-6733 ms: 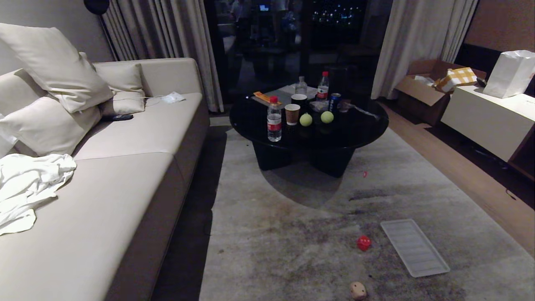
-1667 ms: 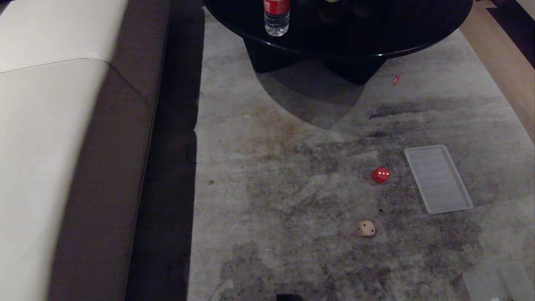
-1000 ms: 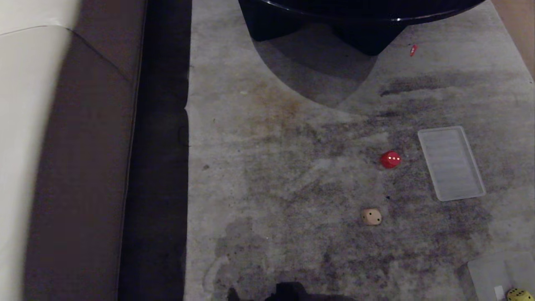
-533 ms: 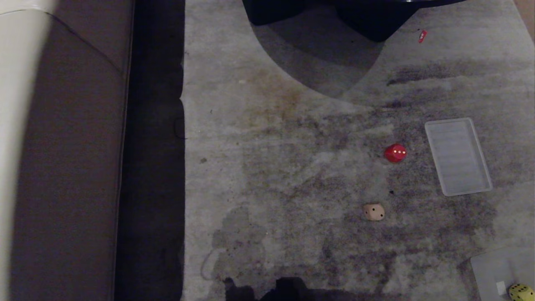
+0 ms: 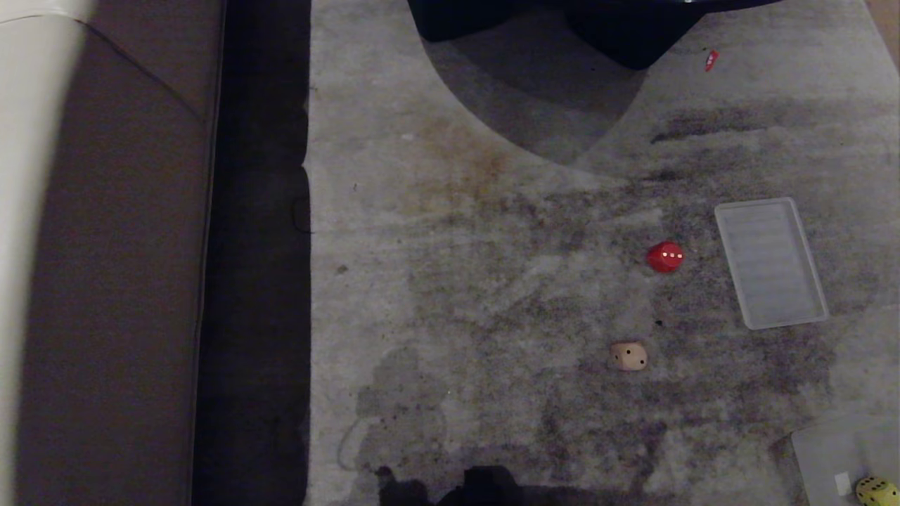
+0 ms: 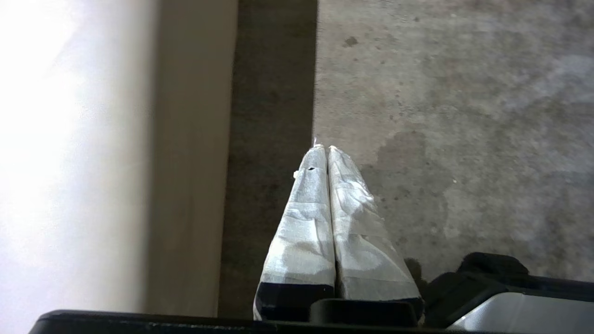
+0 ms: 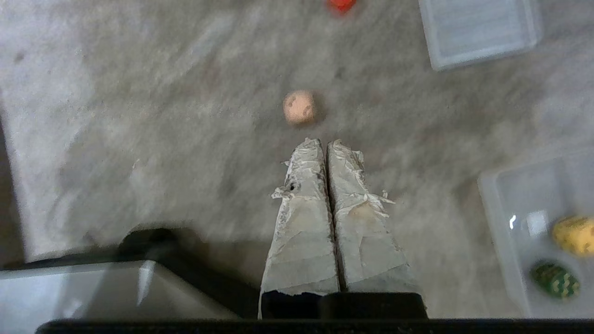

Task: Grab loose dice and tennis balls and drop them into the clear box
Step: Find toys out of the box, then pick up toys out of the box

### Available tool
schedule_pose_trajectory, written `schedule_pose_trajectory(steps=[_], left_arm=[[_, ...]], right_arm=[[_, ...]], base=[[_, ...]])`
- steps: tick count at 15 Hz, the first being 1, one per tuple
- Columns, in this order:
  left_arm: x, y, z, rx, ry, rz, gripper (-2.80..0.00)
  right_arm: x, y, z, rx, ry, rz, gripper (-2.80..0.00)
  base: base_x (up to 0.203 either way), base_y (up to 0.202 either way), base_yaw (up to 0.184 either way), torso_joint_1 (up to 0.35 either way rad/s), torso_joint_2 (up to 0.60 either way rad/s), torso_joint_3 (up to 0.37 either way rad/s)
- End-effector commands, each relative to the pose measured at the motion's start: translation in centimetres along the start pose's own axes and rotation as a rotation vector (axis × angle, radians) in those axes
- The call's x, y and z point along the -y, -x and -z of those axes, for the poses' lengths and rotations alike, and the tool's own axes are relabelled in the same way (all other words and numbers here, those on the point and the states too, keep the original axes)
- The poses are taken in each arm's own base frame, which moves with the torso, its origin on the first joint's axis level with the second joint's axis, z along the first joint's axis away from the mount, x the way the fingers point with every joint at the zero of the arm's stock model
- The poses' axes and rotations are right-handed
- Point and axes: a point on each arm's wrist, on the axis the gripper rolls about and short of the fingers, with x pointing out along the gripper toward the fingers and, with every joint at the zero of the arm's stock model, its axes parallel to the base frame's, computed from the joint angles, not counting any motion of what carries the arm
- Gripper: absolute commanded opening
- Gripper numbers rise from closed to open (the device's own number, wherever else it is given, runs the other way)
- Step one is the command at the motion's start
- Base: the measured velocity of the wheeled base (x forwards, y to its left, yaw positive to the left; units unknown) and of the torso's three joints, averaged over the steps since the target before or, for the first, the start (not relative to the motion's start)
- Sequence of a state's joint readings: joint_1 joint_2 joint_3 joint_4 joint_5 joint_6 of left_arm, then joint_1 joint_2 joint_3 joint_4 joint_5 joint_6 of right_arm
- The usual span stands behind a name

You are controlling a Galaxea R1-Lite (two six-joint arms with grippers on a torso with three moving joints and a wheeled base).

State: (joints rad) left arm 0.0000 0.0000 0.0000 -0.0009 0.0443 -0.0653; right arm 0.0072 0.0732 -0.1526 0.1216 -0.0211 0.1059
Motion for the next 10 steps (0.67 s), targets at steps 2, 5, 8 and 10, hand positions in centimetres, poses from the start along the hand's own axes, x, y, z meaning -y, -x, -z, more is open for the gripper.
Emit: schedule_pose_trajectory(steps=[2,5,8,10], left_arm=[[0.0,0.0,0.0,-0.002,0.001,-0.001,-2.8],[0.0,0.0,0.0,-0.002,0.001,0.0,-2.8],[0.0,0.0,0.0,-0.002,0.001,-0.001,-2.8],[0.0,0.0,0.0,-0.002,0.001,-0.001,-2.8]], right_arm=[[-0.6,-3.0,-4.5,-0.207,-0.018,0.017,-2.8],[-0.9,-8.3,-6.1,-0.367,-0.043,0.033,-2.8],[-1.3,-14.2,-5.5,-0.492,-0.062,0.034,-2.8],[-1.4,-17.9,-4.1,-0.58,-0.085,0.049,-2.8]], base=[[0.0,0.0,0.0,0.0,0.0,0.0],[0.0,0.0,0.0,0.0,0.0,0.0],[0.0,0.0,0.0,0.0,0.0,0.0],[0.0,0.0,0.0,0.0,0.0,0.0]])
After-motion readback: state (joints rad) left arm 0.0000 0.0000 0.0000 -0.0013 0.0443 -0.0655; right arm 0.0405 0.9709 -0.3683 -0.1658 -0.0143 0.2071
